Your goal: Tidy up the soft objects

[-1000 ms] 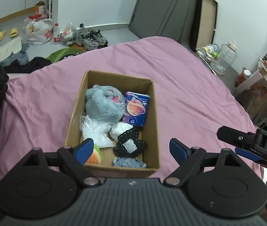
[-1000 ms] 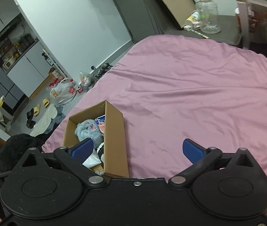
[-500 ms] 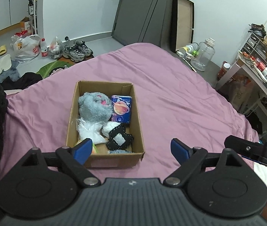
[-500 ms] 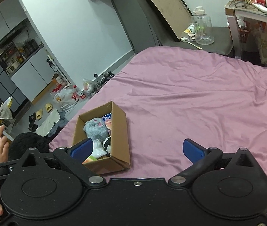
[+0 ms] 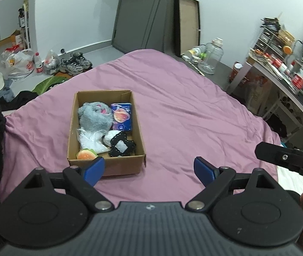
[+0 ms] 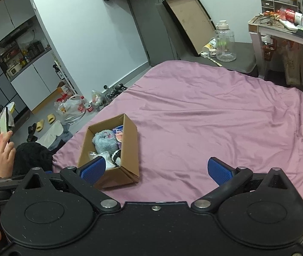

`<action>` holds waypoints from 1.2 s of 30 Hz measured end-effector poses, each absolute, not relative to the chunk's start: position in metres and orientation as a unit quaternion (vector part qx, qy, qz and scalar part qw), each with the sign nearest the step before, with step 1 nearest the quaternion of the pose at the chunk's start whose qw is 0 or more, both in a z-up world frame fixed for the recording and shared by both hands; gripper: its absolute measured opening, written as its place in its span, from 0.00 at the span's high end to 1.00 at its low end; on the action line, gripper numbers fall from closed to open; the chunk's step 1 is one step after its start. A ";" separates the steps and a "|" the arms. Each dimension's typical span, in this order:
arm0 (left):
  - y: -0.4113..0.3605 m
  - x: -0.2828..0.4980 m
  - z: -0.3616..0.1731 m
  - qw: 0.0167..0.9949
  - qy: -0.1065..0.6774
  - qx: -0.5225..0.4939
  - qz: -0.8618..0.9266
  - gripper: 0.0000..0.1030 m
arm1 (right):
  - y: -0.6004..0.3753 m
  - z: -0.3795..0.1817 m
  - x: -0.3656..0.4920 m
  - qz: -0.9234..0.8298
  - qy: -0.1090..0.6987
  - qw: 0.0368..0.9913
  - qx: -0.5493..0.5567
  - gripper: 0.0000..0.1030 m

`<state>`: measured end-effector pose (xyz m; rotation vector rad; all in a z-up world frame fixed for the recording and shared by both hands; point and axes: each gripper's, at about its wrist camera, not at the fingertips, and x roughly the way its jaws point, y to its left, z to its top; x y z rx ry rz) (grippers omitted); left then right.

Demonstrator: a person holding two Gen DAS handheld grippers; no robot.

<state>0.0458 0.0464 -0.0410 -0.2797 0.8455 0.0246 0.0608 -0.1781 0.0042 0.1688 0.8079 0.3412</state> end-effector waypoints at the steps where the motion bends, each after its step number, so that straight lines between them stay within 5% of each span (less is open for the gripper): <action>1: 0.044 0.044 -0.040 0.903 0.408 -0.133 0.011 0.13 | -0.180 0.004 0.059 0.162 0.391 0.902 0.080 0.00; 36: 0.038 0.028 -0.038 0.905 0.409 -0.120 0.011 0.13 | -0.180 -0.004 0.052 0.137 0.405 0.903 0.040 0.00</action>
